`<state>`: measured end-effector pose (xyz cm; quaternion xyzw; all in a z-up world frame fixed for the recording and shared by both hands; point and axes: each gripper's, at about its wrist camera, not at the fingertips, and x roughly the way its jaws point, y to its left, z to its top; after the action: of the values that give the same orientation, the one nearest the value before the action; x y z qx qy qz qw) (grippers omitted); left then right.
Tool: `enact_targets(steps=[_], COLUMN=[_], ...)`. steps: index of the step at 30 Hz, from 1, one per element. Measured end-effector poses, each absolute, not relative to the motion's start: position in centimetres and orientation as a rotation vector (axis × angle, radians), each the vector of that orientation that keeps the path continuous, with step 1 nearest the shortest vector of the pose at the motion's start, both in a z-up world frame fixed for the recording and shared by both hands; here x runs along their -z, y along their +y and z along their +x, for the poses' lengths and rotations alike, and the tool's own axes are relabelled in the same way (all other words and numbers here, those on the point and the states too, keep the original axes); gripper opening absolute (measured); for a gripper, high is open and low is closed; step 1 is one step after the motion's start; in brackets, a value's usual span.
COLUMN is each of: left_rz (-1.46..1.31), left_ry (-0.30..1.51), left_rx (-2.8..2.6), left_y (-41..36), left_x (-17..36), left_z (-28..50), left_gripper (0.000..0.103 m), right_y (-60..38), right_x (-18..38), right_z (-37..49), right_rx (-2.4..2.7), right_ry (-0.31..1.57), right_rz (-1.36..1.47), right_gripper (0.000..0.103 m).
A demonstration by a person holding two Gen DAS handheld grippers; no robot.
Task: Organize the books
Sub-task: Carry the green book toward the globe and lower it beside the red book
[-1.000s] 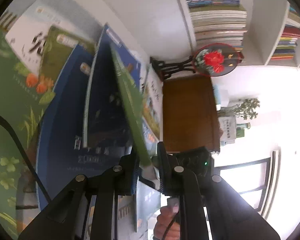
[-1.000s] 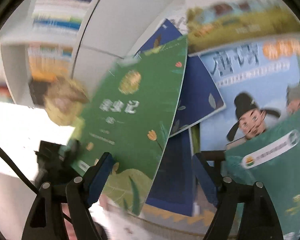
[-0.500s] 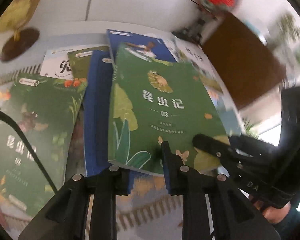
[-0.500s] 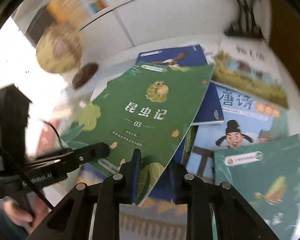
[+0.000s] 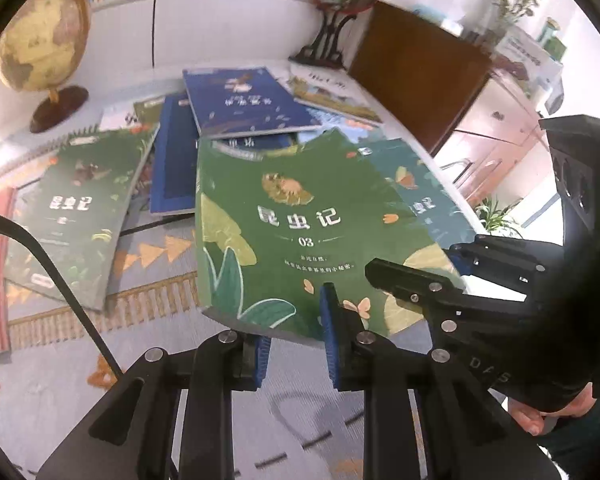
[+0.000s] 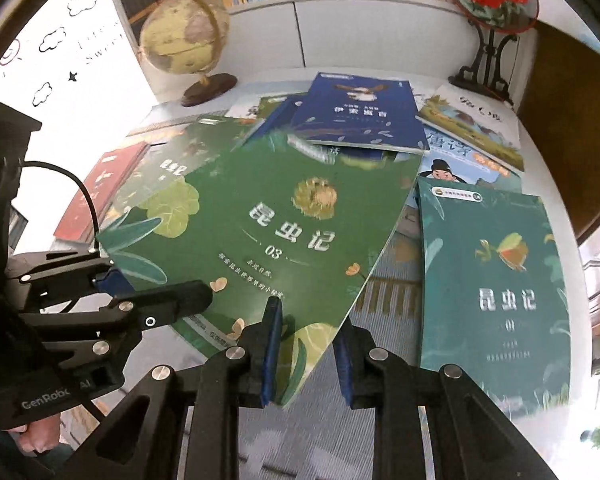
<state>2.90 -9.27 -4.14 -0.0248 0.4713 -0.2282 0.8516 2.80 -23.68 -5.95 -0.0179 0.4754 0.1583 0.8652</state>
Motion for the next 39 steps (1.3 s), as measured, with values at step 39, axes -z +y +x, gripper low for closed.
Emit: enact_targets(steps=[39], left_rz=[-0.267], left_ry=[0.913], left_rx=[0.123], left_y=[28.0], left_x=[3.0], left_z=[4.5], left_gripper=[0.022], right_y=[14.2], right_x=[3.8], right_z=[8.9], right_rx=[-0.635], right_ry=[0.961], right_rz=[-0.091], right_gripper=[0.025])
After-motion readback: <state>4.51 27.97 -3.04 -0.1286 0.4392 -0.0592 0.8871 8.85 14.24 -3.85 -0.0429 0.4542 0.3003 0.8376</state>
